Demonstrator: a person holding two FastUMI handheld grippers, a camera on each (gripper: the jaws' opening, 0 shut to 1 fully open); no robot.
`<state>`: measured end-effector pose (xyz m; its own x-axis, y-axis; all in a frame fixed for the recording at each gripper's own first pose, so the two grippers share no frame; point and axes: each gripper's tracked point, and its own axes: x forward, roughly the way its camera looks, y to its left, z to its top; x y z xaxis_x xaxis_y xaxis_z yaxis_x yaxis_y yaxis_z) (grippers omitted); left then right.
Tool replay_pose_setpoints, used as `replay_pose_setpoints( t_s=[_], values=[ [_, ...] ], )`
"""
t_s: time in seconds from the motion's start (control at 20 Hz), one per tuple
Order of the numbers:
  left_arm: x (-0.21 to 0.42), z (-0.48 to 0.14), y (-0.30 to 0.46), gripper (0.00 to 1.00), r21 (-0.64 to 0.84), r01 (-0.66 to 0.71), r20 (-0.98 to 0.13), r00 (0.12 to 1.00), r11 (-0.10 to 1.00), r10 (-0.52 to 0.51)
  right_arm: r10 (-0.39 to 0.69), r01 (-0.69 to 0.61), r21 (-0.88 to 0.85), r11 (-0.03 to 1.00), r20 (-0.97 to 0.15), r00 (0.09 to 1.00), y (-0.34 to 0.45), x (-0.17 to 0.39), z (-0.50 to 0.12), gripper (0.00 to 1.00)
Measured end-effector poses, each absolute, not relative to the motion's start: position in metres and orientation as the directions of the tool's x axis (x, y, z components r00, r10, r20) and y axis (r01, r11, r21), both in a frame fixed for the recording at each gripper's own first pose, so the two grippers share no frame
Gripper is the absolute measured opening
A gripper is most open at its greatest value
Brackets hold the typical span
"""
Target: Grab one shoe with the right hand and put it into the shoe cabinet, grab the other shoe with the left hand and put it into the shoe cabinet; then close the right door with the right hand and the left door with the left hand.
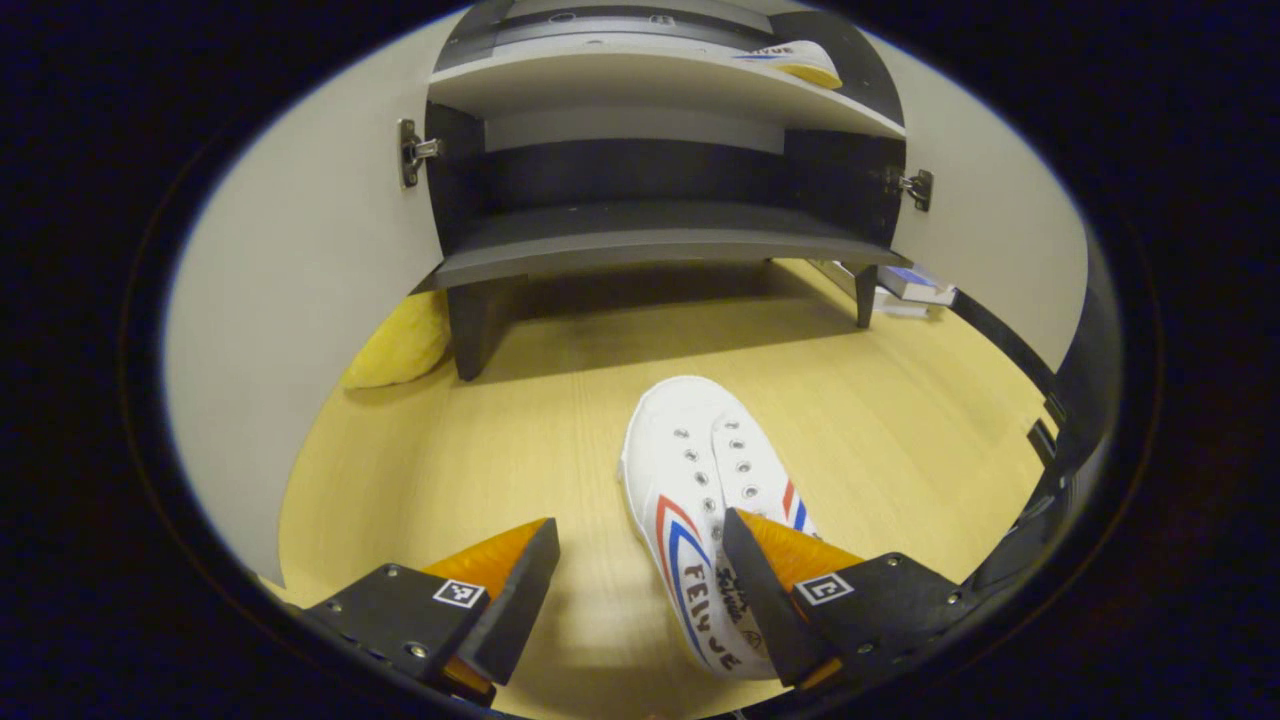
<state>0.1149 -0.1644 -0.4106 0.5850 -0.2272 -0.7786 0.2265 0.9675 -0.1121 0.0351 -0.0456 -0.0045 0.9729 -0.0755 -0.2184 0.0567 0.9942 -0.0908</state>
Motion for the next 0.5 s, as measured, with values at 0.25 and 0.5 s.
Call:
replay_pose_setpoints(
  t_s=[0.25,0.5],
  values=[
    [0.111,-0.421,-0.169,0.96,-0.163,0.204,-0.785,0.566,0.965,-0.252,-0.081,0.062,-0.09,0.994,-0.225,0.971,-0.05,0.031,-0.006,0.99],
    [0.106,-0.423,-0.185,0.6,-0.19,0.243,-0.786,0.542,0.951,-0.296,-0.091,0.071,-0.095,0.993,-0.225,0.97,-0.054,0.028,-0.005,1.0]
  ],
)
